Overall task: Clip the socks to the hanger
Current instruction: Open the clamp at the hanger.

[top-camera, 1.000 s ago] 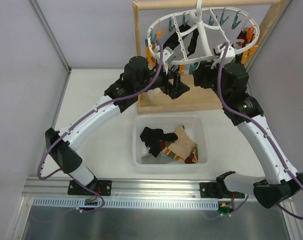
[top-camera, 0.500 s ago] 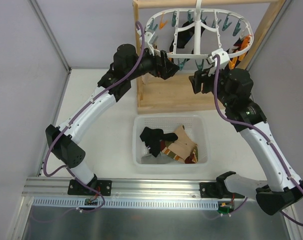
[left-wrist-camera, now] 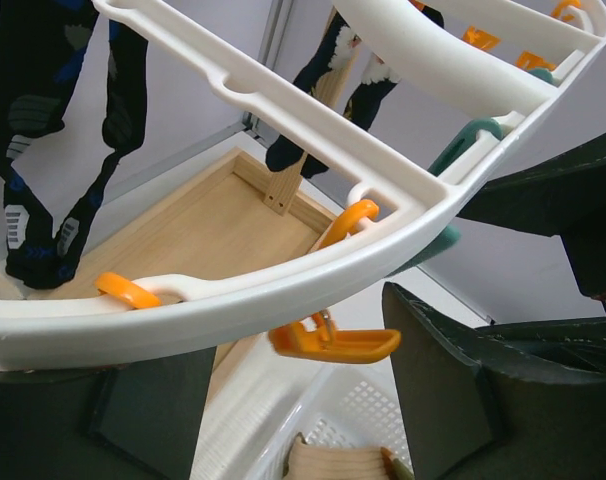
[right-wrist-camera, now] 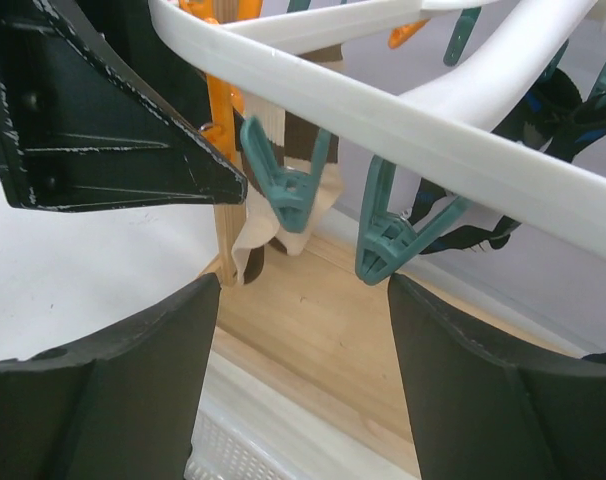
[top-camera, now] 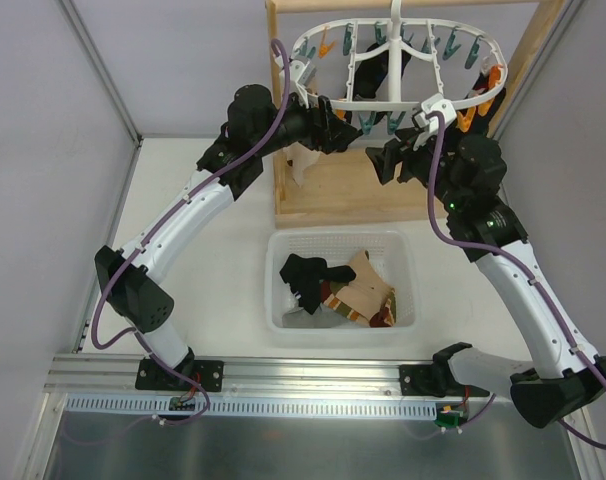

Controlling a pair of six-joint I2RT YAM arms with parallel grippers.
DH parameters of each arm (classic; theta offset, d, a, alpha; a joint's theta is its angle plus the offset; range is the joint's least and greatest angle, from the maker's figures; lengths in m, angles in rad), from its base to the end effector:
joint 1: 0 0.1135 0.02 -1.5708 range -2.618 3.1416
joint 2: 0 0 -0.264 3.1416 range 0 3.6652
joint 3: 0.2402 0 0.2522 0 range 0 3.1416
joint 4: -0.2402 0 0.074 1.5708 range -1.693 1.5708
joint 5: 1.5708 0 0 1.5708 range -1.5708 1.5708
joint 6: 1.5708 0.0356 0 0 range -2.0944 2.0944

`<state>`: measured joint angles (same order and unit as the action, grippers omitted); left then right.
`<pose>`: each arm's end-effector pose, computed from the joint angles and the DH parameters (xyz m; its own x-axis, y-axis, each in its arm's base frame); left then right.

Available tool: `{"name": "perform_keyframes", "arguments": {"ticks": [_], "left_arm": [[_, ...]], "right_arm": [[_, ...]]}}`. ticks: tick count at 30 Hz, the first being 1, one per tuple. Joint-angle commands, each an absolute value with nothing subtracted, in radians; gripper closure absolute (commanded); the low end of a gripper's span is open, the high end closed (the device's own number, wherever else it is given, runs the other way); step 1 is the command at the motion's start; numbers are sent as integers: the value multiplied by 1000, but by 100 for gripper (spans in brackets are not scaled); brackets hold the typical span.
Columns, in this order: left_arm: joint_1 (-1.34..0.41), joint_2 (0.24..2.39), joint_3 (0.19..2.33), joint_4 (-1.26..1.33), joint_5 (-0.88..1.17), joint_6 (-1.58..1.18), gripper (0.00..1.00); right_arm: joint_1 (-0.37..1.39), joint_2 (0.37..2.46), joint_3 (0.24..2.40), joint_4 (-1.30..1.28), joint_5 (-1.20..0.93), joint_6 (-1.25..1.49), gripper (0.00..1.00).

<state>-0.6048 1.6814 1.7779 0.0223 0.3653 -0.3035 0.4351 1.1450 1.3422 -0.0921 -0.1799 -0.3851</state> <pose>0.3166 -0.2343 0.4719 -0.1529 -0.2337 -0.9602 0.8144 0.5206 -0.2563 0.2221 0.1102 0.4722 0.3046 -0.2660 -0.9146 -0.4981 0.7740 -0.3910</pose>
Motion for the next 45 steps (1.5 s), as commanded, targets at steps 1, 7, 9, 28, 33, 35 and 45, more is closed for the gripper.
{"name": "perform_keyframes", "arguments": {"ticks": [1,7,9,28,33,35,45], "left_arm": [[-601,1674,1822,104,402,-291,38],[-601,1674,1818,109,391,-287,48],[-601,1672,1816,110,391,-284,50],[-601,1640,1769,138,364,-273,69],[-601,1634,1763,138,368,-270,74],[-601,1629,1759,140,368,-268,75],[-601,1615,1752,143,371,-265,77]], "right_arm": [[430,1143,1362,-5,-183,-360,28],[430,1118,1365,-51,-252,-341,29],[431,1083,1355,-80,-259,-327,29],[532,1081,1459,-149,-178,-316,31],[572,1155,1519,-155,-98,-394,30],[583,1181,1554,-166,-42,-394,30],[603,1201,1563,-138,146,-423,28]]}}
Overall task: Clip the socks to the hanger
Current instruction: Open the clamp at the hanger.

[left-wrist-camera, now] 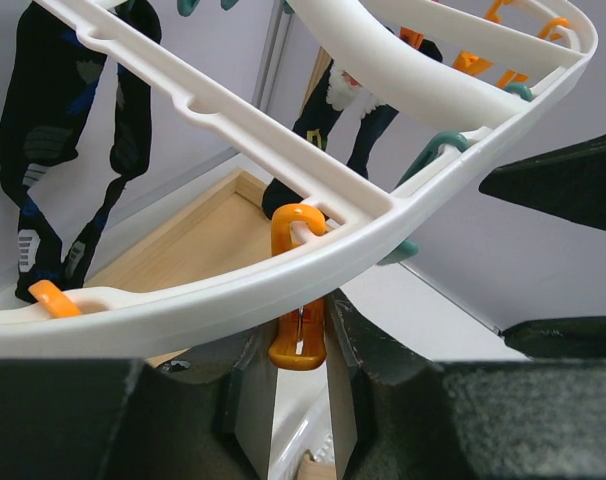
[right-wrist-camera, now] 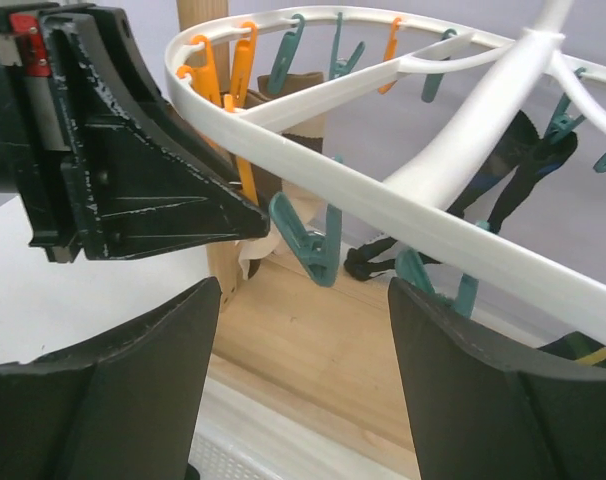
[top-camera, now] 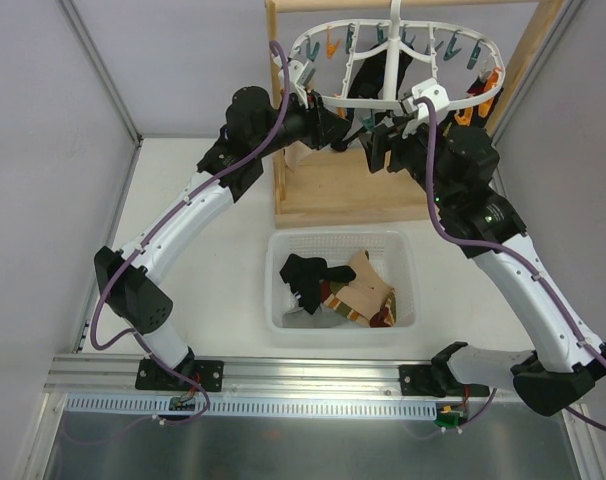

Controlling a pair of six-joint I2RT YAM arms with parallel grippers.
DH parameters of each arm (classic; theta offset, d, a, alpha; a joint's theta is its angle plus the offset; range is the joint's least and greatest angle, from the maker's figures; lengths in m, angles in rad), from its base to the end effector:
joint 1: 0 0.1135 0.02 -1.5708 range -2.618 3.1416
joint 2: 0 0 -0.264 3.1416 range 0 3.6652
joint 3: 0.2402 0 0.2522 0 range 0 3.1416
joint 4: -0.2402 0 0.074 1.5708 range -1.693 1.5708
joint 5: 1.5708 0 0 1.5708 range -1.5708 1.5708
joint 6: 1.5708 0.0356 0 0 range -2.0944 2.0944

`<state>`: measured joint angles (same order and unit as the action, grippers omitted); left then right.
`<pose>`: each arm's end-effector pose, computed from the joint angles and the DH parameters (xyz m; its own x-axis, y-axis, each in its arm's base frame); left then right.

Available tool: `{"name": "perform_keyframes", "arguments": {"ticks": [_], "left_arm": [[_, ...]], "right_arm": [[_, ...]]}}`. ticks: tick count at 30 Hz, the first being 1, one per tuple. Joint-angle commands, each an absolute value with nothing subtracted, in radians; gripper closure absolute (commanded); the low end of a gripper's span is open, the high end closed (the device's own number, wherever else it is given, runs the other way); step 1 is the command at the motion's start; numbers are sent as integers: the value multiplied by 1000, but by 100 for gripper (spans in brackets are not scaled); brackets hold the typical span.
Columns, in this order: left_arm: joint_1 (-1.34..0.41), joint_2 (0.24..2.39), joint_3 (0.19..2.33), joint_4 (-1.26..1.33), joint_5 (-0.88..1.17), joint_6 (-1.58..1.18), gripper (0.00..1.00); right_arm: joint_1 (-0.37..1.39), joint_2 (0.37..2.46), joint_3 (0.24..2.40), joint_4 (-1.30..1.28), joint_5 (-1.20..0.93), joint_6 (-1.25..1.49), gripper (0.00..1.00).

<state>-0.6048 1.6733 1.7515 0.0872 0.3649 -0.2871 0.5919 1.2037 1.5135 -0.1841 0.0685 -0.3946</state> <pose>0.3155 -0.2335 0.4727 -0.1025 -0.2507 -0.9626 0.8255 0.5185 -0.2230 0.2079 0.1369 0.5055 0.2884 -0.2683 -0.9192 -0.4218 0.8262 -0.3735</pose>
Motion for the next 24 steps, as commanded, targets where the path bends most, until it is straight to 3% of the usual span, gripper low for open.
{"name": "perform_keyframes", "arguments": {"ticks": [1,24], "left_arm": [[-601,1615,1750,143,373,-265,78],[-601,1608,1741,143,374,-247,78]], "right_arm": [[604,1210,1565,-140,150,-426,28],[604,1264,1529,-5,94,-374,27]]}}
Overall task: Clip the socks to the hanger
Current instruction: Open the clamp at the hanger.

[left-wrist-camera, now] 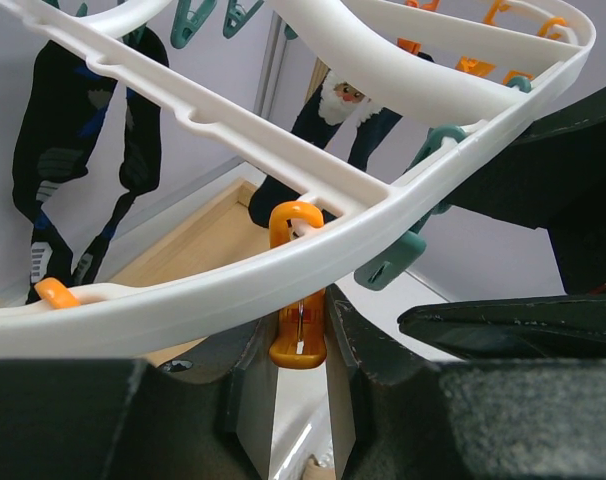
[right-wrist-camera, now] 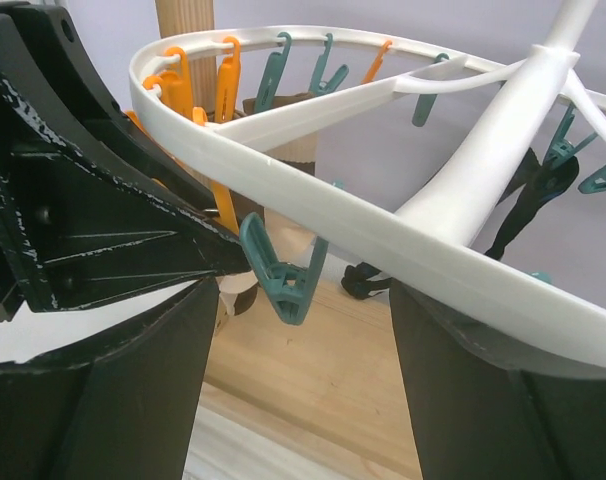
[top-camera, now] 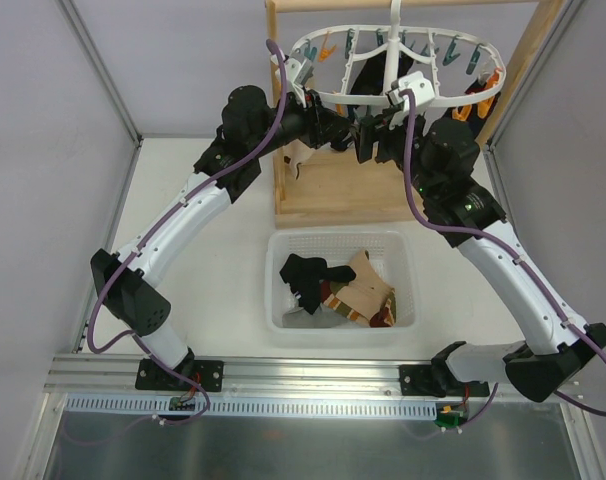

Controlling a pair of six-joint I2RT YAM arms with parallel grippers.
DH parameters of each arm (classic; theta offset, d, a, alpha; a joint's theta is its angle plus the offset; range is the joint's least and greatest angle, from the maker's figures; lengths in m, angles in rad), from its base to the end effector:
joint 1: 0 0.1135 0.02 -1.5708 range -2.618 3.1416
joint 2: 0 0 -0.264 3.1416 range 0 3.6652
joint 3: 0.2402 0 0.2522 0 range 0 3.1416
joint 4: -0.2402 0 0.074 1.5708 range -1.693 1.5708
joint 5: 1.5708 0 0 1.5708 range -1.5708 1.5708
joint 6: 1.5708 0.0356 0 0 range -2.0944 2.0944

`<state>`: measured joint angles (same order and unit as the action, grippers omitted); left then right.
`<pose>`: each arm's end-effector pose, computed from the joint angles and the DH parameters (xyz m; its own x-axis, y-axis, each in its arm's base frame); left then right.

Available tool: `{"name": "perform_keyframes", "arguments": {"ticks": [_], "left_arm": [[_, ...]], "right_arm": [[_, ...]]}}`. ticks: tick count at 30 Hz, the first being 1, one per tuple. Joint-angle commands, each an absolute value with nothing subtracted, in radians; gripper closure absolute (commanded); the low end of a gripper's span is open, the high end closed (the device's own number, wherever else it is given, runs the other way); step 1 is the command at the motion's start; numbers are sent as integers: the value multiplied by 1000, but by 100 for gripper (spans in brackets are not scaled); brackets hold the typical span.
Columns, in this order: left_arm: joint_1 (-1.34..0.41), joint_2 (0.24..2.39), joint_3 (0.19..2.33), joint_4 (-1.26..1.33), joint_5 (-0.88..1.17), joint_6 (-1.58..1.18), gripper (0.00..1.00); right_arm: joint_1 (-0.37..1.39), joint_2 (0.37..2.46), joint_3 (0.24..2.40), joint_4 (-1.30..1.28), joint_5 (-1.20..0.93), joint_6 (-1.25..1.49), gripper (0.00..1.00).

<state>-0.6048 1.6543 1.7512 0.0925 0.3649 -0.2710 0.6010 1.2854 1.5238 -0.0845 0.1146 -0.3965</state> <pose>0.3098 -0.2296 0.4802 -0.0701 -0.2555 -0.9643 0.8310 0.5197 -0.1982 0.2313 0.1536 0.4997 0.2976 -0.2611 -0.9183 -0.3834 0.8482 -0.3655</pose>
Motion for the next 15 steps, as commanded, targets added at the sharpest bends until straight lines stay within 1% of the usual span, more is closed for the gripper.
{"name": "perform_keyframes", "arguments": {"ticks": [1,9,15], "left_arm": [[-601,1606,1741,144,374,-245,78],[-601,1598,1730,144,368,-238,78],[-601,1592,1724,147,373,-239,79]], "right_arm": [[607,1266,1531,20,91,-367,27],[601,1276,1552,14,55,-304,34],[603,1316,1580,12,86,-317,34]]}}
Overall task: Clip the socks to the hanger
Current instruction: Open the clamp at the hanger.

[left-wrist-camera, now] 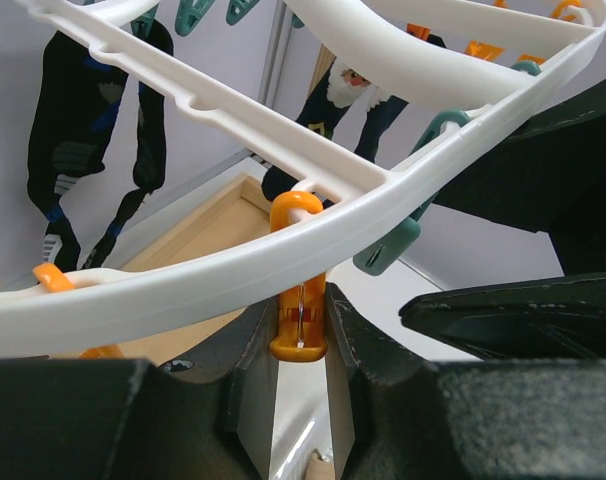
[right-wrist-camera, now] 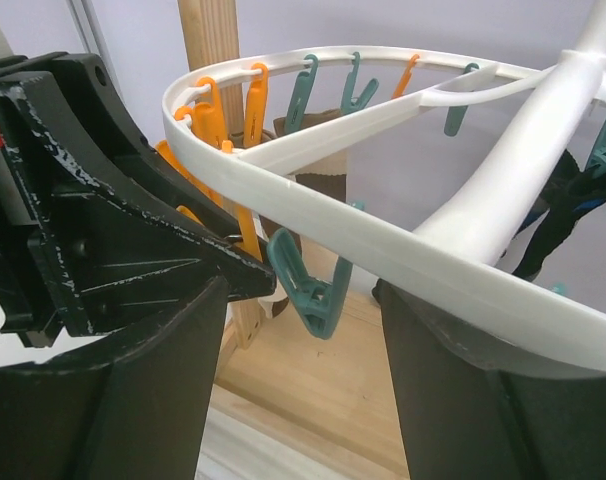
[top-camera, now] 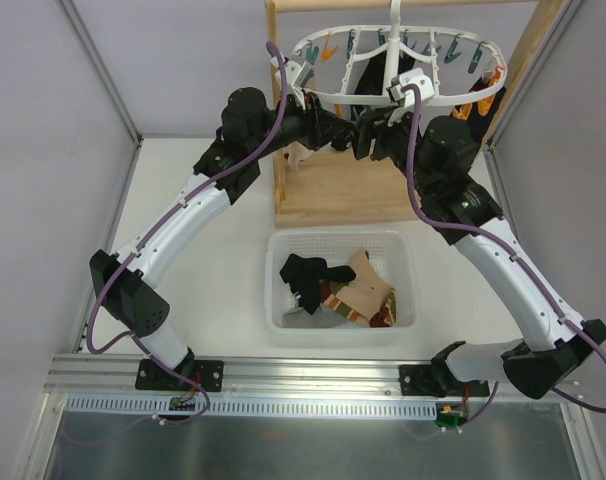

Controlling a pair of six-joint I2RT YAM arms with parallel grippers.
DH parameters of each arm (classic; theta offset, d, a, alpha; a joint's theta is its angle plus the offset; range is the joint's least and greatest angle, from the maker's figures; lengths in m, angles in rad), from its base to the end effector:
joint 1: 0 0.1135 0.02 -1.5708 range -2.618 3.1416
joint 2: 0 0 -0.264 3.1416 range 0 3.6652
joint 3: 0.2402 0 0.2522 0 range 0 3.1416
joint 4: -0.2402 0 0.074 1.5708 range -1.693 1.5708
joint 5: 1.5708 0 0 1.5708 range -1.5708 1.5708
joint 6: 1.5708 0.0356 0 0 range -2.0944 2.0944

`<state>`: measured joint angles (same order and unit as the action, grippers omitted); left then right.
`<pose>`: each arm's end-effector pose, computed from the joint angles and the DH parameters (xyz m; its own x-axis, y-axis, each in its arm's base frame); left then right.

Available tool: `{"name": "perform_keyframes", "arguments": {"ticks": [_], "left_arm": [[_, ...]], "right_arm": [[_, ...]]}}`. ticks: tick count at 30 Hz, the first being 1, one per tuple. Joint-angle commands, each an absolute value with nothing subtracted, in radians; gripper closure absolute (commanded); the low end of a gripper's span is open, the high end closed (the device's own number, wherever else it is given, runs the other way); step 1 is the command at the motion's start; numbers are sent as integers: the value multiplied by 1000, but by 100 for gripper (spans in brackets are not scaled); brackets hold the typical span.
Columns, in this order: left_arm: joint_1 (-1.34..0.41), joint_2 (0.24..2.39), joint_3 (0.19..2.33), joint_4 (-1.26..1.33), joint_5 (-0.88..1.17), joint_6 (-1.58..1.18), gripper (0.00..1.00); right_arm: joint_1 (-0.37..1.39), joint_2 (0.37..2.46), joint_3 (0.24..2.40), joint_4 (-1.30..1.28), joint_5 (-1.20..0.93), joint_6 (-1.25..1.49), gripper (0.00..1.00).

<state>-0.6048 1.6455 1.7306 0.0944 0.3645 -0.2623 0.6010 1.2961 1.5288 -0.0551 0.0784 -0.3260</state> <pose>0.3088 -0.2289 0.4765 -0.0707 -0.2456 -0.9668 0.8298 0.5233 -0.1937 0.2331 0.1564 0.5018 0.2982 -0.1826 -0.9369 -0.4271 0.8522 -0.3021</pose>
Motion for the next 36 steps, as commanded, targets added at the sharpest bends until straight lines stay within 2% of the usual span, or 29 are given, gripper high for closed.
{"name": "perform_keyframes", "arguments": {"ticks": [1,15,18,21,25,27,28,29,36], "left_arm": [[-601,1592,1723,147,374,-239,79],[-601,1588,1713,146,365,-221,79],[-601,1591,1713,146,365,-221,79],[-601,1591,1710,146,362,-221,79],[-601,1588,1707,146,359,-221,78],[-601,1585,1698,147,360,-216,78],[-601,1575,1694,147,359,-216,76],[-601,1569,1687,147,356,-213,75],[-600,1456,1544,170,394,-206,54]], "right_arm": [[601,1321,1582,15,86,-322,35],[603,1324,1552,127,120,-298,43],[603,1321,1536,146,135,-293,50],[603,1318,1536,140,141,-291,62],[603,1302,1526,130,140,-284,83],[603,1298,1523,123,124,-285,88],[603,1296,1525,114,120,-282,93],[603,1292,1522,110,117,-281,94],[598,1278,1525,69,87,-253,96]]}}
